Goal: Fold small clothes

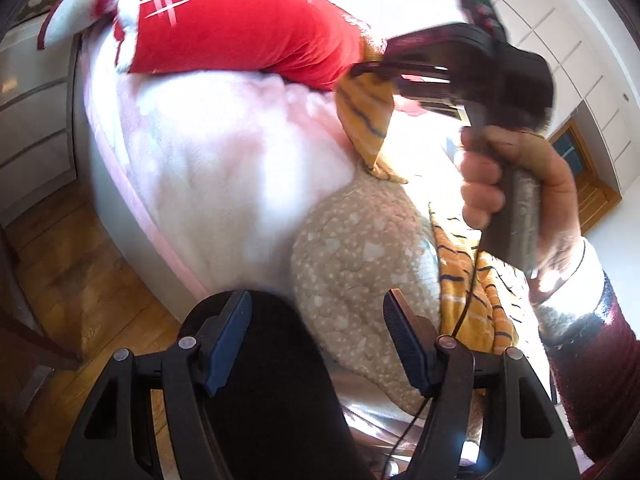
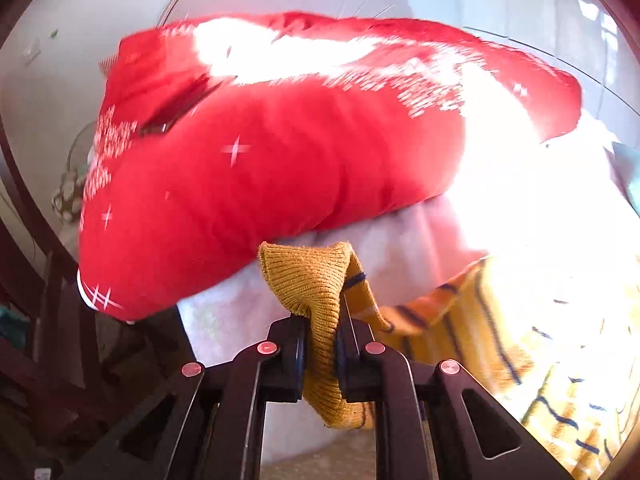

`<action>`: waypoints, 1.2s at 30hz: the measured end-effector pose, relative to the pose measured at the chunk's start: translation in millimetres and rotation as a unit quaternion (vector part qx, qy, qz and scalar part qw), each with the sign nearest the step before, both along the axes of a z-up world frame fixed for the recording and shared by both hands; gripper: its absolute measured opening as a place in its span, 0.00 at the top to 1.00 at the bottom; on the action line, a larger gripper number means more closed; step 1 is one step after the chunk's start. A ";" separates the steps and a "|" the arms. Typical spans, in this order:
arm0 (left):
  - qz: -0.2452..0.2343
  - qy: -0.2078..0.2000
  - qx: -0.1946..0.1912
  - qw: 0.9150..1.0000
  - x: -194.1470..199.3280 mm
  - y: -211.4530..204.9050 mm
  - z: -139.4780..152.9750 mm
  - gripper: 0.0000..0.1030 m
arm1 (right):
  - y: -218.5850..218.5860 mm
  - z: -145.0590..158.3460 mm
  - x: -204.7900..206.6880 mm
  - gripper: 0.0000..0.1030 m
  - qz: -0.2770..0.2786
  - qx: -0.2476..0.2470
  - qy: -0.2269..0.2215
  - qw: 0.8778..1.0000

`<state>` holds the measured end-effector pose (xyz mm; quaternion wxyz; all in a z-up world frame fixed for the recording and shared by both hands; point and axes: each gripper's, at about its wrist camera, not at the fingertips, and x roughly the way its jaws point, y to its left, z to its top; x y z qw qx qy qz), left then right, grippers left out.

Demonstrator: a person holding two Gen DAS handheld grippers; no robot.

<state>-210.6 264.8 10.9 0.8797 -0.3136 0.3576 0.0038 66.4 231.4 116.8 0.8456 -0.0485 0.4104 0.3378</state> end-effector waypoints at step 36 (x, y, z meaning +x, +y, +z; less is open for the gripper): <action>-0.200 0.045 0.112 0.972 164.0 -133.7 12.9 0.30 | -523.8 -103.9 -153.4 0.41 -0.274 0.242 0.206 0.908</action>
